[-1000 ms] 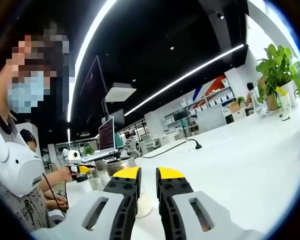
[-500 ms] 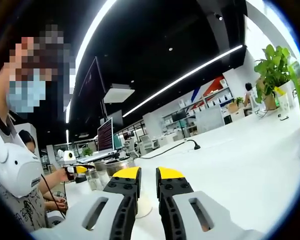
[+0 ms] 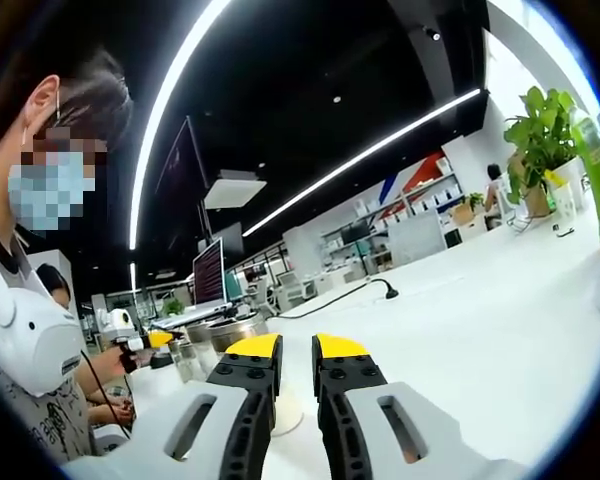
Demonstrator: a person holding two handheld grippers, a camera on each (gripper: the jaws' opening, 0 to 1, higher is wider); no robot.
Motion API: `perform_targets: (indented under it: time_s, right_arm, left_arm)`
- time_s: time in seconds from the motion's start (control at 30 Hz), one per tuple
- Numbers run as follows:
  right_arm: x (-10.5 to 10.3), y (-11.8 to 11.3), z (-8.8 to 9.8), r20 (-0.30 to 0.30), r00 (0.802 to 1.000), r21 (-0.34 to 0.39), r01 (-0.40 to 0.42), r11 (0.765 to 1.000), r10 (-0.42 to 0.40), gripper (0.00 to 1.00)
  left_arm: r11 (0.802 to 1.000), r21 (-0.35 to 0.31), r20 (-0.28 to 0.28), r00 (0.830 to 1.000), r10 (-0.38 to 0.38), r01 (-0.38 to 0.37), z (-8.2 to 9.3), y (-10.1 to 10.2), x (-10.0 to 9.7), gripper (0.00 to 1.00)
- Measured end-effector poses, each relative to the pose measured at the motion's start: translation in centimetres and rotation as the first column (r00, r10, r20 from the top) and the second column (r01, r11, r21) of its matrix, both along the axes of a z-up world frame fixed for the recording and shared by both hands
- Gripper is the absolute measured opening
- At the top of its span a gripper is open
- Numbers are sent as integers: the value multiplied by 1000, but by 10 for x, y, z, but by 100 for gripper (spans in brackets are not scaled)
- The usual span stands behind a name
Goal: Rotate the seasoning bottle until the label or dispensing opening points toward the visible target arrow and the bottle remains upright within the marked orientation range
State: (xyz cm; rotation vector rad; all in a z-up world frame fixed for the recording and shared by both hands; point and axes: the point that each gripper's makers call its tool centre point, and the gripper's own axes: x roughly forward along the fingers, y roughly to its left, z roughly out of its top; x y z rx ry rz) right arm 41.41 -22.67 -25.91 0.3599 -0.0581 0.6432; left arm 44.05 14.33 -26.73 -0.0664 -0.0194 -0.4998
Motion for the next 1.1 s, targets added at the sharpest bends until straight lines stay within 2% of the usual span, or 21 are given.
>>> perform_targets:
  time_s: [0.1, 0.2, 0.43, 0.53, 0.63, 0.97, 1.1]
  right_arm:
    - [1, 0, 1, 1, 1000, 0, -3, 1000, 3, 10]
    - [1, 1, 1, 3, 1000, 1, -6, 1000, 6, 10]
    - [2, -2, 0, -1, 1000, 3, -2, 1000, 2, 10]
    - [2, -2, -1, -3, 1000, 2, -4, 1000, 4, 10]
    - [3, -2, -1, -3, 1000, 1, -4, 1000, 4, 10]
    - [1, -3, -4, -9, 1000, 7, 0, 1000, 0, 10]
    - [1, -3, -4, -11, 1000, 9, 0, 1000, 0, 10]
  left_arm:
    - [1000, -5, 7, 1000, 8, -8, 0, -5, 1, 44]
    - [998, 57, 20, 999, 38, -39, -5, -5, 5, 44]
    - [988, 87, 32, 992, 122, -125, -10, -2, 9, 44]
    - [988, 93, 2, 993, 121, -120, -17, -3, 11, 43]
    - [991, 81, -2, 995, 103, -102, -17, -7, 9, 35]
    - [995, 76, -6, 998, 62, -61, -18, -7, 9, 34]
    - [997, 81, -6, 1000, 12, -12, -19, -10, 9, 34]
